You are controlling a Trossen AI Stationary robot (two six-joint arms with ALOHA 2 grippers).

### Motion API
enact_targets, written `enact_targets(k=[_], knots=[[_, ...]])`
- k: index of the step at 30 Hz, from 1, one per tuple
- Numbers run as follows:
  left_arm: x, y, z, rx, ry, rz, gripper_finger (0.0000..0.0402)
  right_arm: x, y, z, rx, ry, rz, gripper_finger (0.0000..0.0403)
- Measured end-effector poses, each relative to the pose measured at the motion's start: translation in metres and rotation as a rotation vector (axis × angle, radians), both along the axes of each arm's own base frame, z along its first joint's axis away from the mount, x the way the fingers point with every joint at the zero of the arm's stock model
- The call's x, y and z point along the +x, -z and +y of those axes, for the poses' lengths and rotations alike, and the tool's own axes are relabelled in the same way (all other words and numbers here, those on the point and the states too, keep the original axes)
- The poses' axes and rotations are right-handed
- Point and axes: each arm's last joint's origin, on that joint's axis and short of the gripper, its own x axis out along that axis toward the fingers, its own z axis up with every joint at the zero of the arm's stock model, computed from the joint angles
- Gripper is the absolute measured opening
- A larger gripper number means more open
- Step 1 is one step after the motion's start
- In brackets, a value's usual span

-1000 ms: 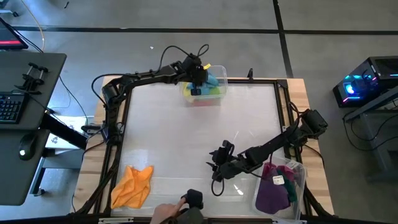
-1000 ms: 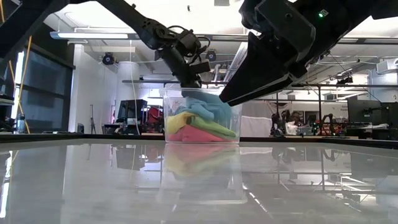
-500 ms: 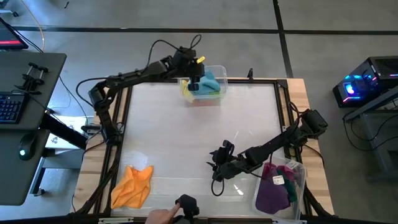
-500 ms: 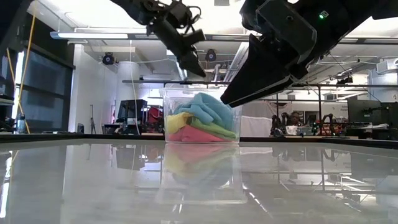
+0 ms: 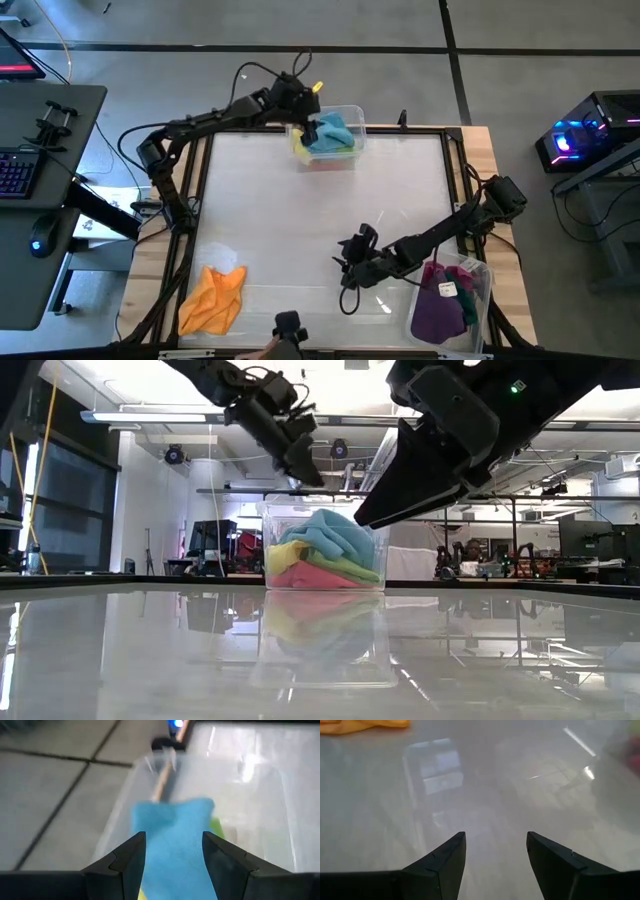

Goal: Sort towels by color in basket
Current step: Put the blue microfiber cloth into the top transparent bin

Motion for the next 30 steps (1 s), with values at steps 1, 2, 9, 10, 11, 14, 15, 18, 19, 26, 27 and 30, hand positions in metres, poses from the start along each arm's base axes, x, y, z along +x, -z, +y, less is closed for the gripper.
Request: enact_targets(k=[1, 2, 9, 10, 11, 14, 15, 18, 19, 26, 27, 30], knots=[[0.000, 0.007, -0.003, -0.016, 0.006, 0.012, 0.0182, 0.000, 0.000, 0.000, -0.009, 0.008, -0.004, 0.0206], [0.000, 0.015, -0.006, -0.028, 0.012, 0.026, 0.0182, 0.000, 0.000, -0.001, -0.020, 0.020, -0.009, 0.0206], [-0.001, 0.054, -0.058, -0.061, 0.120, 0.084, 0.0181, 0.004, -0.001, -0.010, -0.036, 0.052, -0.014, 0.0206], [-0.003, 0.056, -0.068, -0.056, 0.137, 0.088, 0.0181, 0.004, 0.000, -0.011, -0.045, 0.047, -0.011, 0.0206], [-0.005, 0.058, -0.079, -0.046, 0.157, 0.087, 0.0181, 0.003, 0.002, -0.013, -0.056, 0.041, -0.006, 0.0206], [-0.013, 0.058, -0.113, 0.021, 0.201, 0.062, 0.0181, 0.000, 0.011, -0.019, -0.103, -0.018, 0.031, 0.0206], [-0.018, 0.058, -0.123, 0.049, 0.196, 0.055, 0.0181, -0.002, 0.015, -0.022, -0.116, -0.026, 0.033, 0.0206], [-0.034, 0.055, -0.148, 0.146, 0.154, 0.030, 0.0181, -0.001, 0.019, -0.030, -0.110, -0.034, 0.001, 0.0206], [-0.039, 0.053, -0.155, 0.175, 0.139, 0.022, 0.0181, 0.001, 0.019, -0.033, -0.107, -0.039, -0.012, 0.0206], [-0.068, 0.020, -0.181, 0.265, 0.073, -0.096, 0.0181, 0.009, 0.016, -0.050, -0.119, -0.062, -0.031, 0.0206], [-0.072, 0.014, -0.186, 0.266, 0.091, -0.115, 0.0181, 0.011, 0.016, -0.053, -0.111, -0.063, -0.036, 0.0206], [-0.081, 0.004, -0.207, 0.264, 0.182, -0.136, 0.0181, 0.017, 0.011, -0.062, -0.084, -0.078, -0.083, 0.0206]])
